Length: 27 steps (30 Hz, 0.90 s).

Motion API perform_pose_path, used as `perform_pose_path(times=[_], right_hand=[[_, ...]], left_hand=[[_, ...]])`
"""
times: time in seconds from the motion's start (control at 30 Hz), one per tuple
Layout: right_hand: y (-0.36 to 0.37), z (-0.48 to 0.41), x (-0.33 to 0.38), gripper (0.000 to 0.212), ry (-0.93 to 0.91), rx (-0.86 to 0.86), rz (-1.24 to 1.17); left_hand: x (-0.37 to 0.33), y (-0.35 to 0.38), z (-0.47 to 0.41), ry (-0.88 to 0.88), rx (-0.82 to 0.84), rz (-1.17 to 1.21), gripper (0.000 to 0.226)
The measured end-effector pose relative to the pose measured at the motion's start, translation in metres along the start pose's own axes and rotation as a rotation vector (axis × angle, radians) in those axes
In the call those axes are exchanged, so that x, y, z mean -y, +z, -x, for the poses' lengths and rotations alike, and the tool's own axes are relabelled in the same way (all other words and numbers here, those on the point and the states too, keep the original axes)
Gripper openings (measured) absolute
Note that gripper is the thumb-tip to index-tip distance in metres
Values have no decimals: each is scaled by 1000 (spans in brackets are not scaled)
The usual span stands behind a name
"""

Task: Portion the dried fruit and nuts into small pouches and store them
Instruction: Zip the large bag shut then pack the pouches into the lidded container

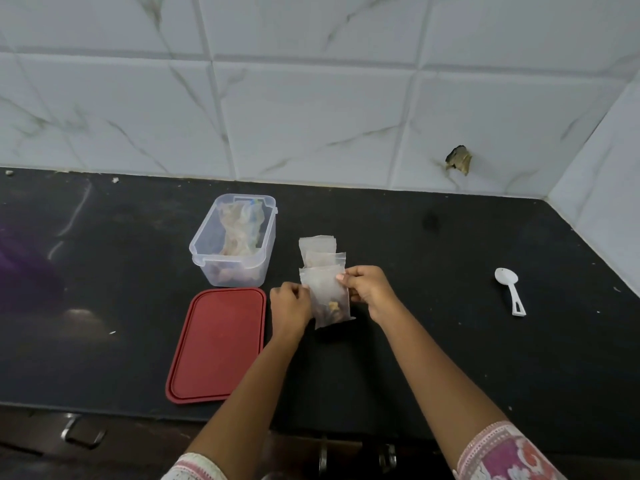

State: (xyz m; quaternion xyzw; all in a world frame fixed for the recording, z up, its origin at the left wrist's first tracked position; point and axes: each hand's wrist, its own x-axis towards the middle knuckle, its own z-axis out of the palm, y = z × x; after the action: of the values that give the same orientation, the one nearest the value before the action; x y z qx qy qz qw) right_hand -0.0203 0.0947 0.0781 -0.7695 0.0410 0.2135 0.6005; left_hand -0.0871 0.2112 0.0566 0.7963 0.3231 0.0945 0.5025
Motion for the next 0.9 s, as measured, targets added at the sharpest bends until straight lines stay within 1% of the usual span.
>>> perform_pose_path(times=[0.1,0.13,0.2,0.23,0.3,0.47,0.57,0.6,0.63,0.73,0.9], right_hand=[[8,-9,0,18,-9,-70,19],[10,-11,-1,17,-14,-98,39],[12,-14,-4,6,-16,-128,64],[13,-14,-6,10,-12,-135,69],[14,-15,-8,19,-4,-134,67],[12,-18,-12,15,8,-93,45],[6,-18,-10,9,27,-65,-5],[4,-18,-7,4,31,-55,-29],[3,-18,-5,4,33,-48,-44],[1,-23,1,9,49,-49,-95],[2,-34,2,14,43,-86,-96]], left_hand=[[-2,3,-7,-78,9,44,23],[-2,4,-9,-93,8,71,20],[0,4,-9,-109,8,118,19],[0,4,-9,-114,7,133,19],[1,5,-10,-120,0,160,19],[4,9,-13,-155,0,299,24],[2,11,-15,-112,30,286,23],[1,12,-16,-94,32,291,20],[-2,13,-18,-85,32,301,16],[-9,15,-25,-69,6,298,10],[-15,18,-38,-40,-18,242,17]])
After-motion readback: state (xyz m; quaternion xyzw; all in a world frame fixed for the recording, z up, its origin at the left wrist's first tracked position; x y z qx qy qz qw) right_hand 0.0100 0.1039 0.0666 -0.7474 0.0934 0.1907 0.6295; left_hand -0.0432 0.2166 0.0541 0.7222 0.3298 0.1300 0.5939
